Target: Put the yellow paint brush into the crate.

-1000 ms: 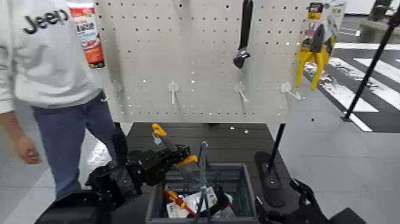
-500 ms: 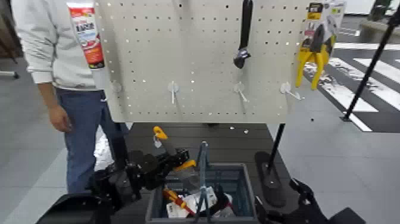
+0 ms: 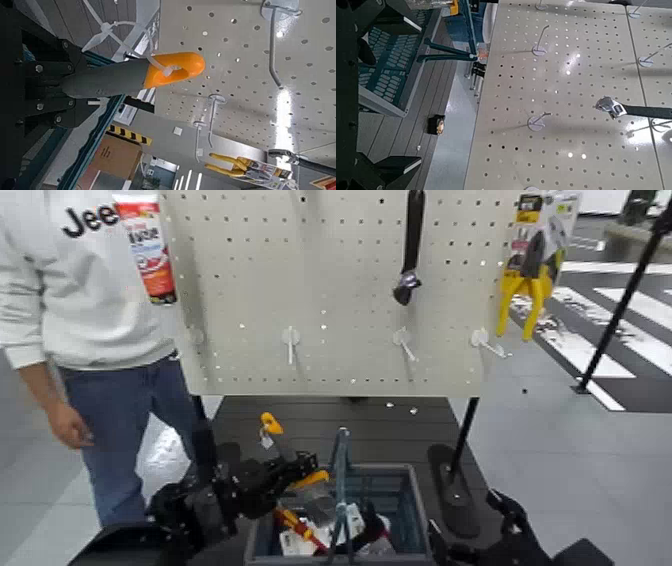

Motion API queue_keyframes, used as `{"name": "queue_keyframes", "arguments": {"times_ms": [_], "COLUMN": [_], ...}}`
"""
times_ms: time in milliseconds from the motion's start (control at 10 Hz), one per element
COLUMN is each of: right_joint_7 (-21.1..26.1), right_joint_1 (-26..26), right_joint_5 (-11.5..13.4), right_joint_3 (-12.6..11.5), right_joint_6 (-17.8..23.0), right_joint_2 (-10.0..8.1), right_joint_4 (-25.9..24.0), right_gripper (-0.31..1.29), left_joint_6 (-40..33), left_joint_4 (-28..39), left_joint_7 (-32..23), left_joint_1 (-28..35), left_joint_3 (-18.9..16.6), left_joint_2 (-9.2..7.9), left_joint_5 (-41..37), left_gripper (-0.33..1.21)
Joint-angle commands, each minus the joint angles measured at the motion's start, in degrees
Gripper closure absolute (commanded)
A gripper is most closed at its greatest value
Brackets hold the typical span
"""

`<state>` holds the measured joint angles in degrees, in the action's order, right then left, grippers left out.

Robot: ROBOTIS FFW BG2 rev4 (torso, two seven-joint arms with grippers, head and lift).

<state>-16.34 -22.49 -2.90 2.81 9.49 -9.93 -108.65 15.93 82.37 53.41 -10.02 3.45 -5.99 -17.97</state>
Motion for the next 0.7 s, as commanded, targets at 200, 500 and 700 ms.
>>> {"name": "queue_keyframes", "arguments": {"times_ms": [200,500,700], "right_joint_7": [0.0,0.0,0.0], "right_joint_1": [0.1,0.1,0.1], "right_joint_5": [0.0,0.0,0.0], "right_joint_3": [0.1,0.1,0.1], "right_joint_6": [-0.1,0.0,0.0], "right_joint_2": [0.00,0.00,0.00], "right_joint_4": [0.0,0.0,0.0], "right_gripper": [0.15,0.15,0.15], "left_joint_6": [2.3,5.3,6.0], "left_joint_4": [-1.1,-1.2,-1.0], "left_joint_7": [0.6,0.6,0.6], "left_joint_1": [0.0,-0.1,-0.2], "left_joint_3": [0.2,0.1,0.2], "left_joint_2": [0.10,0.18,0.18], "left_joint_5": [1.4,3.1,3.9], "left_gripper": [1.14,0.45,-0.24]}}
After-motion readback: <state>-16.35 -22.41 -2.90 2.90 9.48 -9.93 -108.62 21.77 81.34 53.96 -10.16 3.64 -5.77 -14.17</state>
